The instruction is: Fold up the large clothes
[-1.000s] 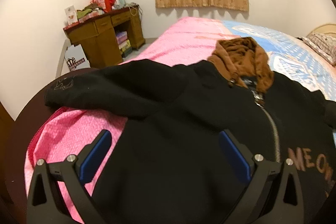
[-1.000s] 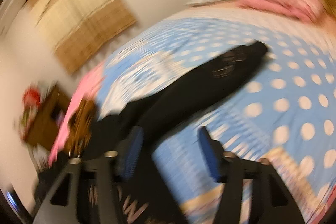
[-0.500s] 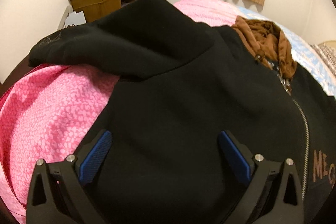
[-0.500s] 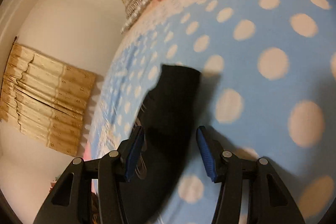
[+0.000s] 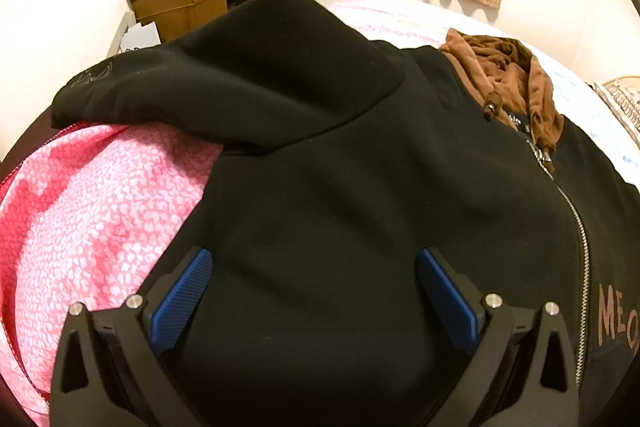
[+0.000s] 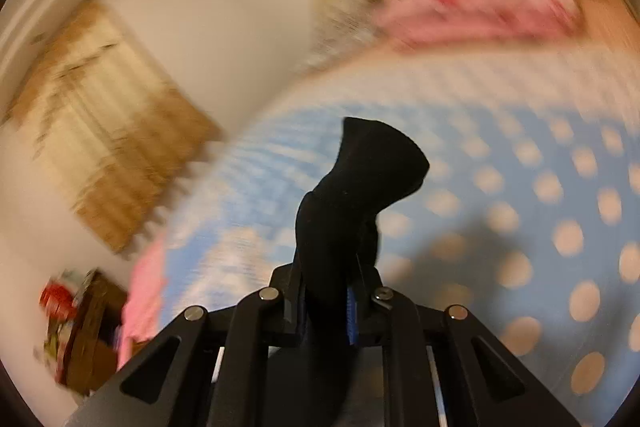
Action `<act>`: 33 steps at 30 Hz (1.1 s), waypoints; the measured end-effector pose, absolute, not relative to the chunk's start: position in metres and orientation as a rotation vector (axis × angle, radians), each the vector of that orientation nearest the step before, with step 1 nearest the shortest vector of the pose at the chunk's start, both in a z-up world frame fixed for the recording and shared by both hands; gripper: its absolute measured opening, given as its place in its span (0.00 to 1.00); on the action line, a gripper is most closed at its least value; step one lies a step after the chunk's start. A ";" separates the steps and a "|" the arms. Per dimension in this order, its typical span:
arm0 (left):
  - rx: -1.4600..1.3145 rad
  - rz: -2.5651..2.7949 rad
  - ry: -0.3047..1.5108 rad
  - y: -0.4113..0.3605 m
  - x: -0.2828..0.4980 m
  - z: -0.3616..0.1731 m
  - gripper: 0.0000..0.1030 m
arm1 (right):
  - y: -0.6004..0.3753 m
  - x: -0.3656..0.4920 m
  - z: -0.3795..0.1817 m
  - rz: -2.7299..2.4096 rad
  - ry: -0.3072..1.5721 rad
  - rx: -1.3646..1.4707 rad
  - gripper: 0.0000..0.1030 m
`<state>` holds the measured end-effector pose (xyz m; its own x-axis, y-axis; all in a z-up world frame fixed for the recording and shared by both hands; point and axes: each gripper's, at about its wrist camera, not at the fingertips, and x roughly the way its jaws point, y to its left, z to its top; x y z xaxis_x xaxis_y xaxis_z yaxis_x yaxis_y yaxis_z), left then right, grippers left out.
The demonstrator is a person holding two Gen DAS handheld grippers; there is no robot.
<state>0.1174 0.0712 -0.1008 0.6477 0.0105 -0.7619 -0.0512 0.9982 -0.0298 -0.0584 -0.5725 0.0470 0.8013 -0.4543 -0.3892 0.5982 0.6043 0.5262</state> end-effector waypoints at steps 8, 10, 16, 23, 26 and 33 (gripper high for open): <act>-0.075 0.016 0.849 0.079 0.111 -0.099 1.00 | -0.348 0.027 0.156 -0.318 0.238 0.226 0.14; -0.087 0.008 0.844 0.081 0.111 -0.099 1.00 | -0.288 0.056 0.144 -0.240 0.285 0.149 0.14; -0.122 -0.016 0.826 0.086 0.109 -0.098 1.00 | -0.144 0.127 0.025 -0.066 0.484 -0.110 0.14; -0.143 -0.033 0.811 0.092 0.106 -0.097 1.00 | -0.083 0.165 -0.092 0.201 0.749 -0.050 0.14; -0.142 -0.035 0.810 0.092 0.107 -0.098 1.00 | -0.071 0.178 -0.108 0.212 0.810 -0.073 0.19; -0.151 -0.044 0.805 0.093 0.105 -0.098 1.00 | -0.080 0.171 -0.091 0.379 0.838 0.036 0.58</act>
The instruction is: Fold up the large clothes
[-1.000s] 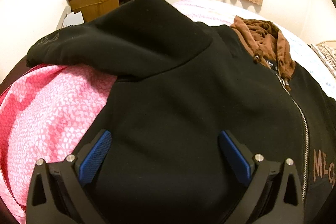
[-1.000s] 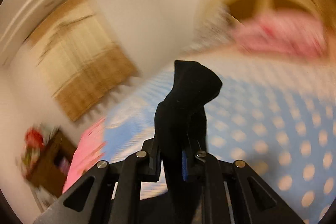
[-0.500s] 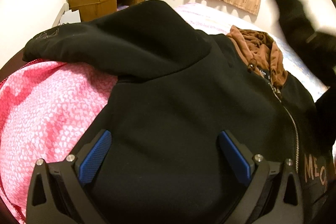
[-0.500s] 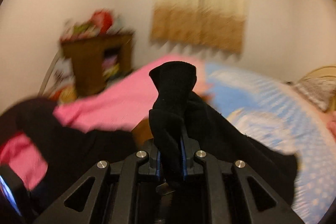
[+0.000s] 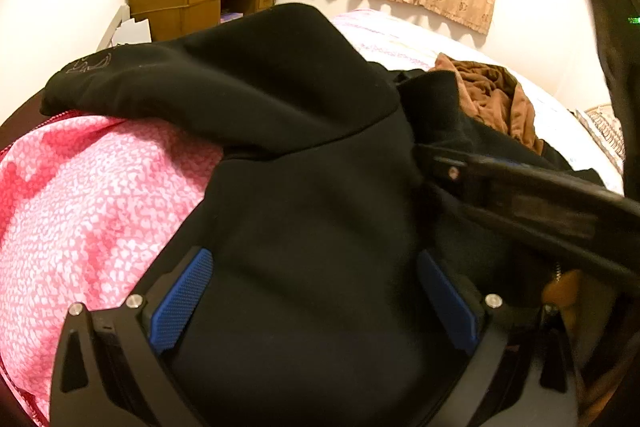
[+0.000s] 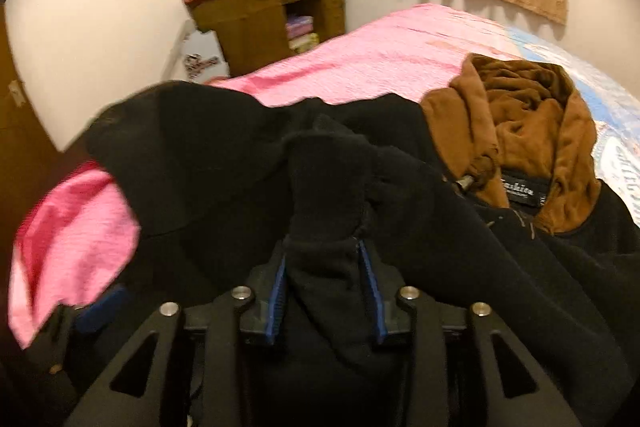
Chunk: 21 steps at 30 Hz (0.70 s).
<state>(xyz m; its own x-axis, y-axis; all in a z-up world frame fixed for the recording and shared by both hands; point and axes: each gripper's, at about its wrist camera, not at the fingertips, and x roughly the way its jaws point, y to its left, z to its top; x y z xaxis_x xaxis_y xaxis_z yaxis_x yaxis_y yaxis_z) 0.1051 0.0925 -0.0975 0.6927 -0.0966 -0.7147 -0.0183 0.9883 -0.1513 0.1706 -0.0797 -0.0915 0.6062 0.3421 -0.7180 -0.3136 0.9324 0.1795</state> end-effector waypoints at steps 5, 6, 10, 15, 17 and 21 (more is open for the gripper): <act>-0.165 -0.048 0.803 0.094 0.104 -0.097 1.00 | -0.105 0.128 -0.063 0.515 0.781 0.156 0.72; -0.158 -0.044 0.807 0.093 0.105 -0.097 1.00 | -0.118 0.118 -0.053 0.495 0.745 0.186 0.72; -0.170 -0.052 0.812 0.095 0.104 -0.096 1.00 | -0.189 0.078 -0.026 0.344 0.617 0.291 0.71; -0.133 -0.084 0.826 0.091 0.106 -0.077 1.00 | -0.279 0.049 -0.021 0.058 0.602 0.304 0.60; -0.113 -0.106 0.788 0.083 0.112 -0.056 1.00 | -0.319 0.041 -0.027 -0.024 0.606 0.363 0.60; -0.111 -0.126 0.756 0.064 0.153 -0.029 1.00 | -0.369 0.036 -0.039 -0.131 0.604 0.493 0.61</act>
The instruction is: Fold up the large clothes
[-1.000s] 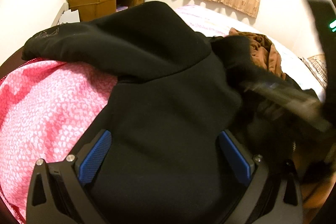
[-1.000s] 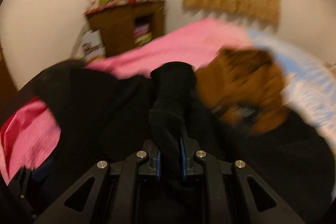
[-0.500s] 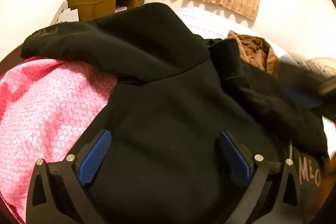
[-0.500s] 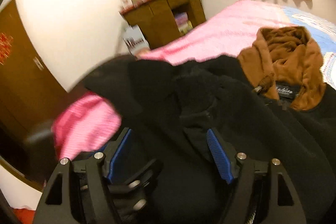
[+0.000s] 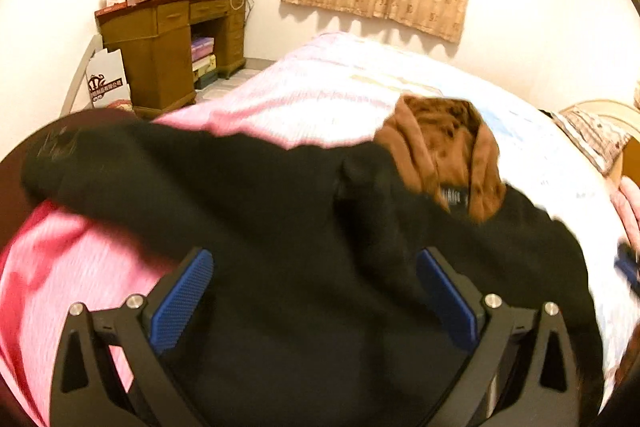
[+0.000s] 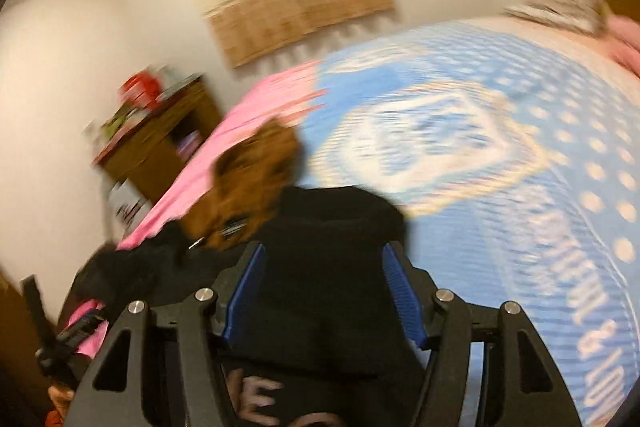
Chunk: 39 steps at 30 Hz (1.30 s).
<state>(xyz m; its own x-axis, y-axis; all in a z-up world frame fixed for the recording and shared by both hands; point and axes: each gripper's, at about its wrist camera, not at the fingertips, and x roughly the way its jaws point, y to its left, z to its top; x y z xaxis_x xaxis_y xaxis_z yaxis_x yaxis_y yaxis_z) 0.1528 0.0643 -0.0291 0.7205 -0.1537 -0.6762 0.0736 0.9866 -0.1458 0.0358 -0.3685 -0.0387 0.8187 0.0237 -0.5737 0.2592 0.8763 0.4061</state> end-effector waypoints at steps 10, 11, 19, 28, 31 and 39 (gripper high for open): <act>-0.142 -0.087 0.870 0.028 0.218 -0.076 1.00 | -0.389 0.087 -0.085 -0.099 0.791 0.593 0.61; -0.152 -0.084 0.855 0.029 0.216 -0.078 0.99 | -0.383 0.099 -0.093 -0.070 0.811 0.576 0.61; -0.202 -0.117 0.775 0.049 0.195 -0.056 0.24 | -0.356 0.102 -0.088 -0.210 0.740 0.330 0.16; -0.226 -0.049 0.795 0.084 0.165 -0.064 0.06 | -0.390 0.106 -0.106 -0.342 0.767 0.334 0.09; -0.258 -0.064 0.793 0.085 0.165 -0.060 0.07 | -0.392 0.100 -0.099 -0.327 0.740 0.352 0.10; -0.183 -0.156 0.689 0.042 0.166 -0.028 0.86 | -0.404 0.042 -0.027 -0.345 0.428 0.449 0.10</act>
<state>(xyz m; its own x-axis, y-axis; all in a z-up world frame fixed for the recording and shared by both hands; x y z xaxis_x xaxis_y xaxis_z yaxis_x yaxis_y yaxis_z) 0.1663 0.0415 -0.0282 0.7610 -0.2030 -0.6162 0.0825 0.9724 -0.2185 0.0419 -0.4039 -0.0272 0.8549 -0.2248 -0.4676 0.4091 0.8464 0.3409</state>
